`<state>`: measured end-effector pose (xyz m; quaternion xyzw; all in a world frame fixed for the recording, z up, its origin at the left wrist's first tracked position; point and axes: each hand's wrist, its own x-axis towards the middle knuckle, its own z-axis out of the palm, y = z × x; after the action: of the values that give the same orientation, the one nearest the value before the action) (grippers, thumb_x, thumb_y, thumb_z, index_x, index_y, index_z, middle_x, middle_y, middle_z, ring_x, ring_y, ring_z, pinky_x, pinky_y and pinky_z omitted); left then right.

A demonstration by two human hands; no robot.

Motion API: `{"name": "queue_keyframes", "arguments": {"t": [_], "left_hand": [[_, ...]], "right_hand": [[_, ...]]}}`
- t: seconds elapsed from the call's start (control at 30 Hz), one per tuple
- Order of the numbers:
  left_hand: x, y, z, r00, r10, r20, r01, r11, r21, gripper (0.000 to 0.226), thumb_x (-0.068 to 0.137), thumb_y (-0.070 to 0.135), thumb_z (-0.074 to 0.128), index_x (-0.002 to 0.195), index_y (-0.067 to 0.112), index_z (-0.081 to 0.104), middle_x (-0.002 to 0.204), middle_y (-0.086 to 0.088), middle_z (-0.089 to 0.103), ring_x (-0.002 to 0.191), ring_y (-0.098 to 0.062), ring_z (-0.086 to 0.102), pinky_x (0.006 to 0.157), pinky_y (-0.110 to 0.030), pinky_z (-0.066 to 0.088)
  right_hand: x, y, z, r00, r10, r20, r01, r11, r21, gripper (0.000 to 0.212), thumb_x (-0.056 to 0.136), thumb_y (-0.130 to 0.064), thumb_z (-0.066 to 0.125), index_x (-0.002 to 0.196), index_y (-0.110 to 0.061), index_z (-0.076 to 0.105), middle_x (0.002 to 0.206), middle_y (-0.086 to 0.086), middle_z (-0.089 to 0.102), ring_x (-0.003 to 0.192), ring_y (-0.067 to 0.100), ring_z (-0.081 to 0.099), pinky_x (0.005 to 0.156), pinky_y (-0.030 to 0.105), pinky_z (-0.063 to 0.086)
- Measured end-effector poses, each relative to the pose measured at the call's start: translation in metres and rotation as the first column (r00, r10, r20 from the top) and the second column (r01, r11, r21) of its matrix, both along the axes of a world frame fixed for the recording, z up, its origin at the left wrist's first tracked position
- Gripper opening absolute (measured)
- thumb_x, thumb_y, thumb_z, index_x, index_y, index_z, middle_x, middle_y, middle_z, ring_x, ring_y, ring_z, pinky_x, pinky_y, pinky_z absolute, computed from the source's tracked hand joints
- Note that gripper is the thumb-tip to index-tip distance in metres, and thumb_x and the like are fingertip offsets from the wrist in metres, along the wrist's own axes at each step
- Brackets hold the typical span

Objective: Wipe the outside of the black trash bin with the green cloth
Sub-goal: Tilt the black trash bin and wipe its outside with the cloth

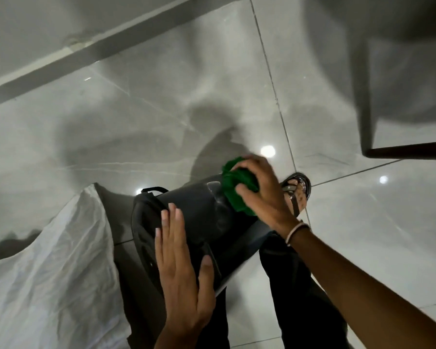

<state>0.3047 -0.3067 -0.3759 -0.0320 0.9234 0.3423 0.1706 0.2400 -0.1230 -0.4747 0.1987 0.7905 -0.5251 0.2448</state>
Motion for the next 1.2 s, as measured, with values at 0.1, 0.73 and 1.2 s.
{"name": "queue_keyframes", "arguments": {"t": [0.1, 0.73, 1.2], "left_hand": [[-0.010, 0.006, -0.002, 0.979, 0.197, 0.053, -0.196, 0.980, -0.036, 0.068, 0.104, 0.038, 0.032, 0.166, 0.018, 0.014, 0.178, 0.005, 0.013, 0.166, -0.006, 0.001, 0.137, -0.034, 0.002], [-0.028, -0.032, -0.031, 0.966, 0.180, 0.186, -0.172, 0.983, -0.059, 0.054, 0.108, 0.041, 0.024, 0.162, 0.039, 0.030, 0.178, 0.008, 0.002, 0.166, -0.007, -0.007, 0.136, -0.041, -0.002], [-0.037, -0.035, -0.043, 0.974, 0.158, 0.165, -0.154, 0.987, -0.035, 0.053, 0.108, 0.034, 0.029, 0.160, 0.038, 0.034, 0.176, 0.008, 0.009, 0.167, -0.013, 0.002, 0.135, -0.057, 0.009]], "right_hand": [[0.026, -0.036, 0.024, 0.998, -0.059, 0.001, 0.059, 0.998, -0.015, 0.024, 0.090, -0.026, 0.074, 0.112, -0.016, 0.072, 0.145, 0.002, 0.053, 0.138, 0.022, 0.051, 0.118, 0.042, 0.043], [0.099, -0.060, 0.042, 0.967, -0.074, -0.243, 0.069, 0.997, -0.029, 0.008, 0.081, -0.023, 0.061, 0.088, -0.023, 0.058, 0.141, -0.003, 0.056, 0.130, 0.028, 0.055, 0.107, 0.048, 0.047], [0.091, -0.019, -0.002, 0.967, 0.033, -0.252, -0.024, 0.999, 0.037, 0.019, 0.079, -0.019, 0.063, 0.091, -0.013, 0.077, 0.138, 0.007, 0.063, 0.128, 0.027, 0.055, 0.110, 0.042, 0.046]]}}
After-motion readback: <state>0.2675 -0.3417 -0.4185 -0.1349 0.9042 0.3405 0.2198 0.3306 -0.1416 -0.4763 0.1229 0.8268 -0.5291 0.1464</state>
